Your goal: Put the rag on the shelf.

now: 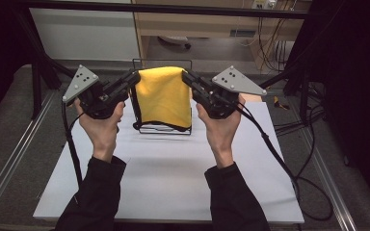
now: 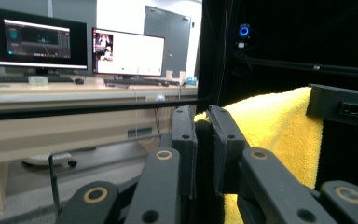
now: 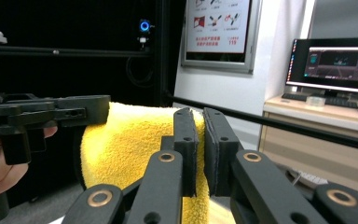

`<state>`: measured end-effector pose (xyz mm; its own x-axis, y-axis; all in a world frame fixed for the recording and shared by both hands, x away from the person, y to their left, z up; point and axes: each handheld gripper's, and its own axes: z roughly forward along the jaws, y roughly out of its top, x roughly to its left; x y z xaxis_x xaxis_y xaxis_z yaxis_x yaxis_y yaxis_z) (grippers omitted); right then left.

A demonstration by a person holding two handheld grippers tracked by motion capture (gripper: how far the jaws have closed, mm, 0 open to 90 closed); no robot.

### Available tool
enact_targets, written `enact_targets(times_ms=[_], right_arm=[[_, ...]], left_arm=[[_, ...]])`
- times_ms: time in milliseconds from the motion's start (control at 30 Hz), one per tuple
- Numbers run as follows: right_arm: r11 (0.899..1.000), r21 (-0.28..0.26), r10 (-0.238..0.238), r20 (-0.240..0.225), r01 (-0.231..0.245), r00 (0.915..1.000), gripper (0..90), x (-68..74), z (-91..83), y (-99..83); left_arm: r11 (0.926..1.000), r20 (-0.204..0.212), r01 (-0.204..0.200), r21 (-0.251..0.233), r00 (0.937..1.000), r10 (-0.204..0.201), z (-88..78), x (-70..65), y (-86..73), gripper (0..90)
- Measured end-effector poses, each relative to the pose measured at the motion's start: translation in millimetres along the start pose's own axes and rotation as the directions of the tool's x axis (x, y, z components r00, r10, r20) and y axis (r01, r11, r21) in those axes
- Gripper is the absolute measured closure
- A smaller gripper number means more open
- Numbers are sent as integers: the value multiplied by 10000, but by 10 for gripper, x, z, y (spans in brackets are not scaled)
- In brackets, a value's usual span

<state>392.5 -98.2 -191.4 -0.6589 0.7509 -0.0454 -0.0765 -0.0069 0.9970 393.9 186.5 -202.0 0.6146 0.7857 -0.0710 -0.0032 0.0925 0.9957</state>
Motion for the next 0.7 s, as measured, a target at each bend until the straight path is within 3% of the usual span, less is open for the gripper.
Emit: enact_targets(times_ms=[700], right_arm=[[9985,-497,-206,303,221,9993,850,-132,299,459]], left_arm=[[9985,-346,-373,-402,9988,359,195,123,533,811]])
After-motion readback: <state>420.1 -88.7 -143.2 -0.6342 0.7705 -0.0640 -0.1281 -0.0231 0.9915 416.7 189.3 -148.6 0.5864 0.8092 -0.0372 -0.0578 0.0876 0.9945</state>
